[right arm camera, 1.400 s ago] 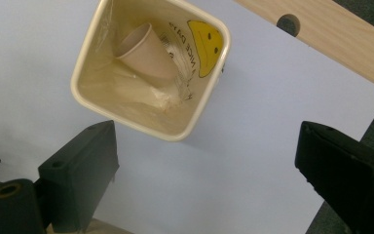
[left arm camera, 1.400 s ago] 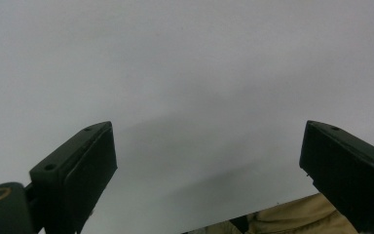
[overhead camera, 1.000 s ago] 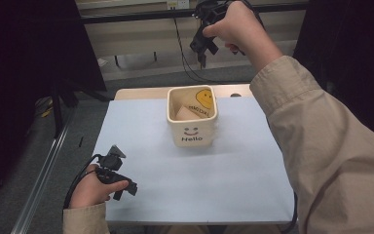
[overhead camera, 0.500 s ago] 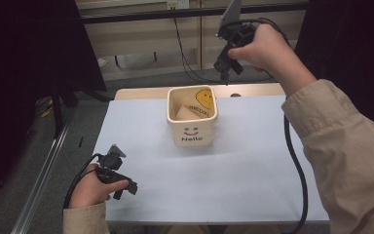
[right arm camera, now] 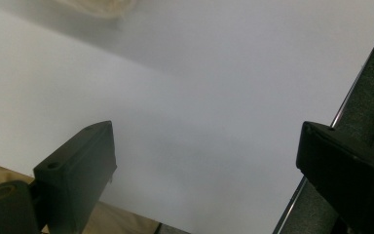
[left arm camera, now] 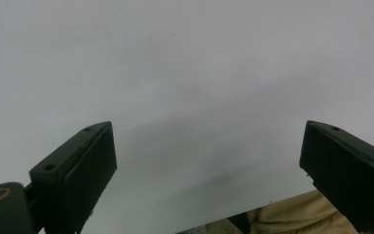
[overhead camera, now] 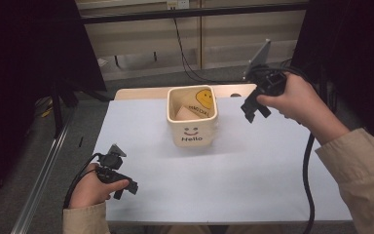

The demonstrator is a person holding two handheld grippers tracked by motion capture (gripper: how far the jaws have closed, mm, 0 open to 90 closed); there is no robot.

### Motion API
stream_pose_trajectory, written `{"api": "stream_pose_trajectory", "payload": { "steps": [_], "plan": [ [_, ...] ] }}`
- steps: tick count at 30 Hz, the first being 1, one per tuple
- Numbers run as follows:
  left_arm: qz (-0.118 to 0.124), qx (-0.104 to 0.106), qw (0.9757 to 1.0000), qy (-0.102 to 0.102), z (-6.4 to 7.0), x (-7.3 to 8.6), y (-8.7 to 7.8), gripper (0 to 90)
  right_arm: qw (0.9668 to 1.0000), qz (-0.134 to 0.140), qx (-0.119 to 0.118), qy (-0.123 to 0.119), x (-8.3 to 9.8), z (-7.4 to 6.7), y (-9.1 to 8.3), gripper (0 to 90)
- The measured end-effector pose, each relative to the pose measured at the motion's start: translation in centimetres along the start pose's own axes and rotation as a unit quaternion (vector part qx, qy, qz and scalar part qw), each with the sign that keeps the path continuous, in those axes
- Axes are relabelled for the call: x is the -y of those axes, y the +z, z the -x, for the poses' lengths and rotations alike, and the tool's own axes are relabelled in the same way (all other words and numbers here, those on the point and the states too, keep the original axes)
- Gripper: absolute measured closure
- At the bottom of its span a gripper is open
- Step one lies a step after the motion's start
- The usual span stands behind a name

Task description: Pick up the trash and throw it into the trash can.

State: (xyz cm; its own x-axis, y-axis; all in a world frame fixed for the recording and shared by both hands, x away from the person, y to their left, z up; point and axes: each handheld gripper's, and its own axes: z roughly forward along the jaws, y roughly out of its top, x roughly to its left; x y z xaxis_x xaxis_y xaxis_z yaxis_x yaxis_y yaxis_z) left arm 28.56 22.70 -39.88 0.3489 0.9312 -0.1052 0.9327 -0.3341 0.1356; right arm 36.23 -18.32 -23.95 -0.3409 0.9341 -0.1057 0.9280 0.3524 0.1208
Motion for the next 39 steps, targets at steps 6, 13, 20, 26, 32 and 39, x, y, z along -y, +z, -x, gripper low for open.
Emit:
{"api": "stream_pose_trajectory", "payload": {
  "steps": [6, 13, 20, 26, 32, 39],
  "plan": [
    [0.001, -0.008, 1.0000, 0.001, 0.0, 0.1, -0.1, 6.2, 0.9999, -0.003, 0.013, 0.002, 3.0, 0.5, 2.8, 6.6],
    [0.003, -0.007, 1.0000, -0.003, -0.1, 0.2, -0.1, 6.2, 0.9997, -0.020, 0.016, -0.004, 6.1, 0.4, 7.0, 6.5],
    [-0.002, -0.008, 1.0000, 0.003, 0.0, 0.1, 0.0, 6.2, 0.9991, -0.036, 0.019, 0.008, 9.1, 0.8, 11.2, 6.7],
    [0.000, -0.010, 0.9999, 0.001, 0.0, 0.2, 0.0, 6.3, 0.9985, -0.050, 0.004, 0.021, 11.3, 1.7, 13.7, 6.5],
    [0.001, -0.008, 1.0000, -0.004, 0.1, 0.2, 0.0, 6.2, 0.9976, -0.059, -0.005, 0.035, 13.1, 2.4, 15.9, 6.8],
    [-0.002, -0.012, 0.9999, -0.003, 0.1, 0.0, 0.2, 6.2, 0.9970, -0.055, -0.017, 0.052, 14.5, 2.9, 17.1, 6.7]
  ]
}}
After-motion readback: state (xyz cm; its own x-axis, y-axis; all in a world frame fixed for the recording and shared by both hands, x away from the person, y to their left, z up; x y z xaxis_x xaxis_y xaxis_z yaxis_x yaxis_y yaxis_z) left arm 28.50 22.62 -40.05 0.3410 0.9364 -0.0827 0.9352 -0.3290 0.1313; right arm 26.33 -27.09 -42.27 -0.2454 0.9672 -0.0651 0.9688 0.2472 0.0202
